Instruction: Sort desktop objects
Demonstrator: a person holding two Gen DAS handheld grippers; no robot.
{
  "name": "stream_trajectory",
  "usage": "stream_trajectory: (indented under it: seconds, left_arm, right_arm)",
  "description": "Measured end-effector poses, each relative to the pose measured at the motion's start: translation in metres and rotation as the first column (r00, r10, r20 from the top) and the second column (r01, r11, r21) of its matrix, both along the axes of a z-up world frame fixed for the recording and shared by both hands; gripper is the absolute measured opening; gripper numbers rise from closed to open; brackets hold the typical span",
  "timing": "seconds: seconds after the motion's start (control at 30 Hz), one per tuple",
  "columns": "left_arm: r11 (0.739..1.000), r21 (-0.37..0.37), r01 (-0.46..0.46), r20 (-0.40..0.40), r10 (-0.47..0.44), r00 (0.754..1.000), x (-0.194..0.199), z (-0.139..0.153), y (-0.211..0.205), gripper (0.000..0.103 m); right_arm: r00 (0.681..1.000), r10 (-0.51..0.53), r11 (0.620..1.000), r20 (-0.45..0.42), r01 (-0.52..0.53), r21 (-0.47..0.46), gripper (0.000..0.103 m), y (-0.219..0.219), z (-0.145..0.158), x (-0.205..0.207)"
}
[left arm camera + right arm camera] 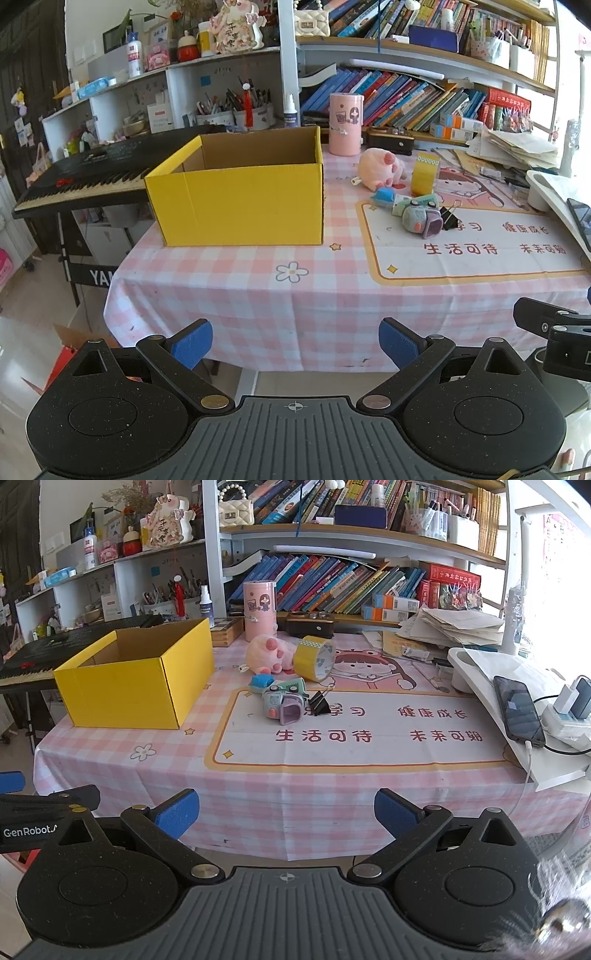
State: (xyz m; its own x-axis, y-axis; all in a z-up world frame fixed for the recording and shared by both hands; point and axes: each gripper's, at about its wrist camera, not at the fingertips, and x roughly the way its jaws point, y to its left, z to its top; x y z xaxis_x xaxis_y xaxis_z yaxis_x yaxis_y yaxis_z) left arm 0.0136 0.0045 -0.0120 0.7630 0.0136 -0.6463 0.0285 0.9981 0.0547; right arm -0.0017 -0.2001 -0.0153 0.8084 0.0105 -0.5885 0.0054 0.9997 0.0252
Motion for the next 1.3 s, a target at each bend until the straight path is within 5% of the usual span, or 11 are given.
stream_trajectory:
  seconds: [1.3]
  left_arm:
    - [1.0, 0.006, 0.027, 0.007, -0.027, 1.0, 0.0005, 0.0009, -0.0008, 0.098]
  right_arm:
    - [1.0, -0.009, 1.0, -0.008, 0.009, 0.014, 0.099, 0.0011, -0.0027, 0.0016]
